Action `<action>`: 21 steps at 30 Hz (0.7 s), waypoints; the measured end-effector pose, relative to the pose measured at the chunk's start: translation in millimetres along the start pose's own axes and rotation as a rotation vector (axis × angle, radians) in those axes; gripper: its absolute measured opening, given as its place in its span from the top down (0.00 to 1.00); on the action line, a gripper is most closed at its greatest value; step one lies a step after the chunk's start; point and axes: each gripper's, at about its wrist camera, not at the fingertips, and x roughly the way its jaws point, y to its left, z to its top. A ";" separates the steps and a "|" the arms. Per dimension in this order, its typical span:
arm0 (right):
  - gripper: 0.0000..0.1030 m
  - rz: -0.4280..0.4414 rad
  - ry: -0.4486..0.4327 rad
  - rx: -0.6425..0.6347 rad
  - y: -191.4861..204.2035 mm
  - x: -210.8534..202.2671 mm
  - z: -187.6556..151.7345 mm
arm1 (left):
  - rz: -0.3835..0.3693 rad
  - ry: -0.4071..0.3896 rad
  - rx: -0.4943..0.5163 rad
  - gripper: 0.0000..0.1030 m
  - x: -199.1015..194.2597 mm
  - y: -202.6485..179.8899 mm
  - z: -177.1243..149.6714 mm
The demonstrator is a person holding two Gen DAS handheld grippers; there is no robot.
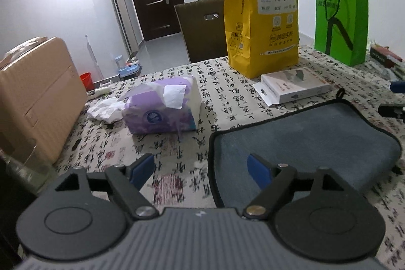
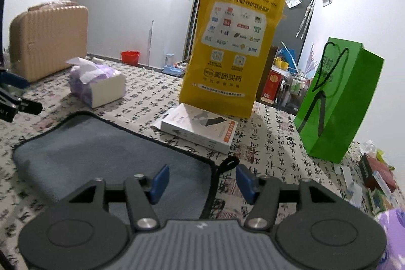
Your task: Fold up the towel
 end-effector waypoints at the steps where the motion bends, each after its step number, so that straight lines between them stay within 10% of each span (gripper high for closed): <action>1: 0.42 0.003 -0.002 0.003 1.8 -5.7 -2.3 | 0.002 0.000 -0.004 0.19 -5.7 -0.3 -2.9; 19: 0.29 -0.037 -0.057 0.034 24.3 -103.3 -36.2 | 0.000 -0.077 -0.047 0.03 -108.4 -12.3 -46.1; 21: 0.16 -0.040 -0.067 0.037 26.7 -112.7 -39.3 | 0.003 -0.091 -0.048 0.00 -117.3 -14.1 -51.0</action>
